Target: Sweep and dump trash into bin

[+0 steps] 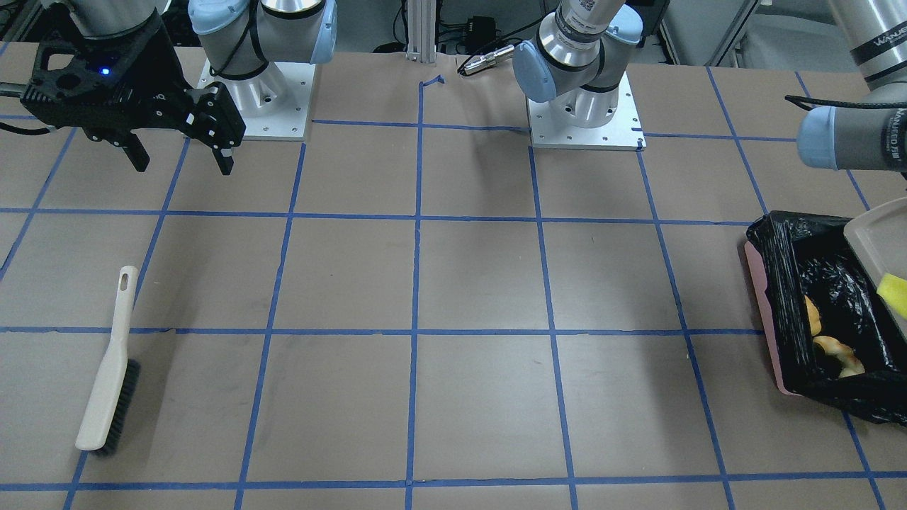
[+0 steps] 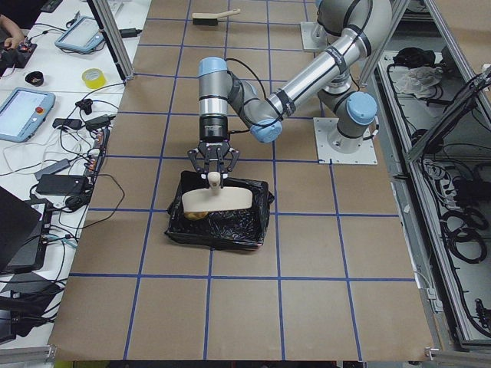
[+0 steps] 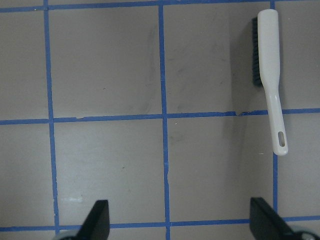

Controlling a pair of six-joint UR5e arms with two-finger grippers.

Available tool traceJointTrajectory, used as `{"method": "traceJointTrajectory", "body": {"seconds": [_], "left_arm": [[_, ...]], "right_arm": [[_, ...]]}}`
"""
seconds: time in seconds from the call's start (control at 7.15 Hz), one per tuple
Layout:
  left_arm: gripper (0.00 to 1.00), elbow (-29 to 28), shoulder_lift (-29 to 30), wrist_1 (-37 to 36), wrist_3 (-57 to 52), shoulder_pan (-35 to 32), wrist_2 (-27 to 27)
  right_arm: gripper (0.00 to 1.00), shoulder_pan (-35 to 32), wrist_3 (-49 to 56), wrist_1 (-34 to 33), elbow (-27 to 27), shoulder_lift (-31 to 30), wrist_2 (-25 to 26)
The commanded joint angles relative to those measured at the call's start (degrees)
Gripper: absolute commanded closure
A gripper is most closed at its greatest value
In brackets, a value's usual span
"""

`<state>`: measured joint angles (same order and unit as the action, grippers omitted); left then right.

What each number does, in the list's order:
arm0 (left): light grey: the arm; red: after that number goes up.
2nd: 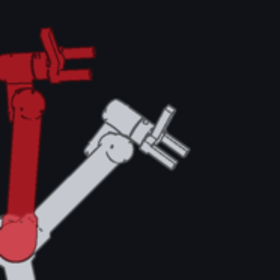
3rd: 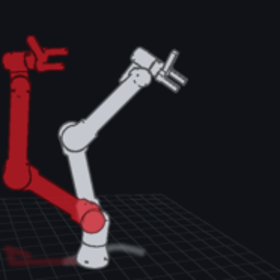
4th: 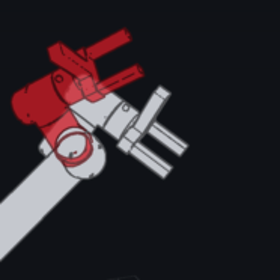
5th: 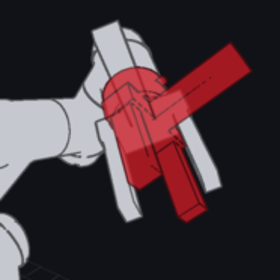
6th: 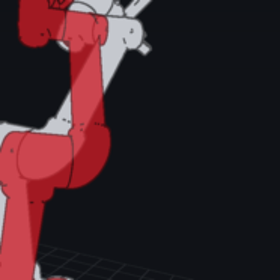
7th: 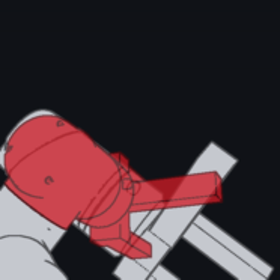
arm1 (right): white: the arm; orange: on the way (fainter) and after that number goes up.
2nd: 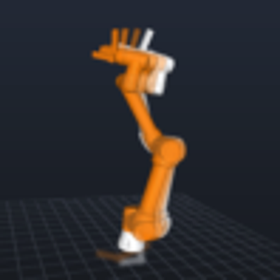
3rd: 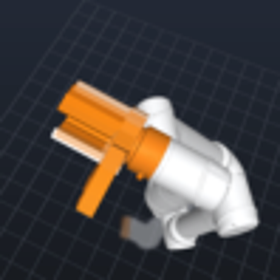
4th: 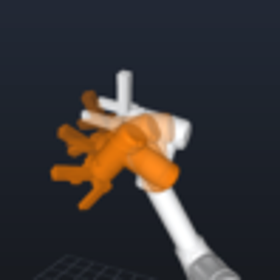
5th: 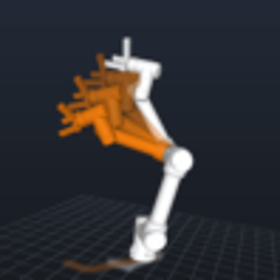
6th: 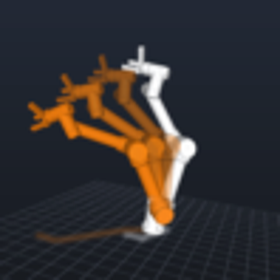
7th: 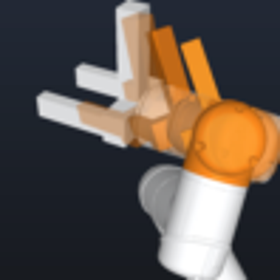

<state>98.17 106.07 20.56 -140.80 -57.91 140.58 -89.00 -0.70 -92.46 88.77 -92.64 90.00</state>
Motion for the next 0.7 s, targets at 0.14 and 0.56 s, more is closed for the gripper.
{"method": "traceJointTrajectory", "body": {"seconds": [0.14,0.56], "left_arm": [[1.0,-15.0,0.2,19.3,-5.8,4.5,-10.5],[1.0,-16.3,-2.8,36.7,-5.0,19.2,-46.5]], "right_arm": [[0.0,0.1,0.0,0.0,0.0,0.0,0.0],[0.0,0.1,0.0,0.0,-0.1,0.0,0.0]]}}
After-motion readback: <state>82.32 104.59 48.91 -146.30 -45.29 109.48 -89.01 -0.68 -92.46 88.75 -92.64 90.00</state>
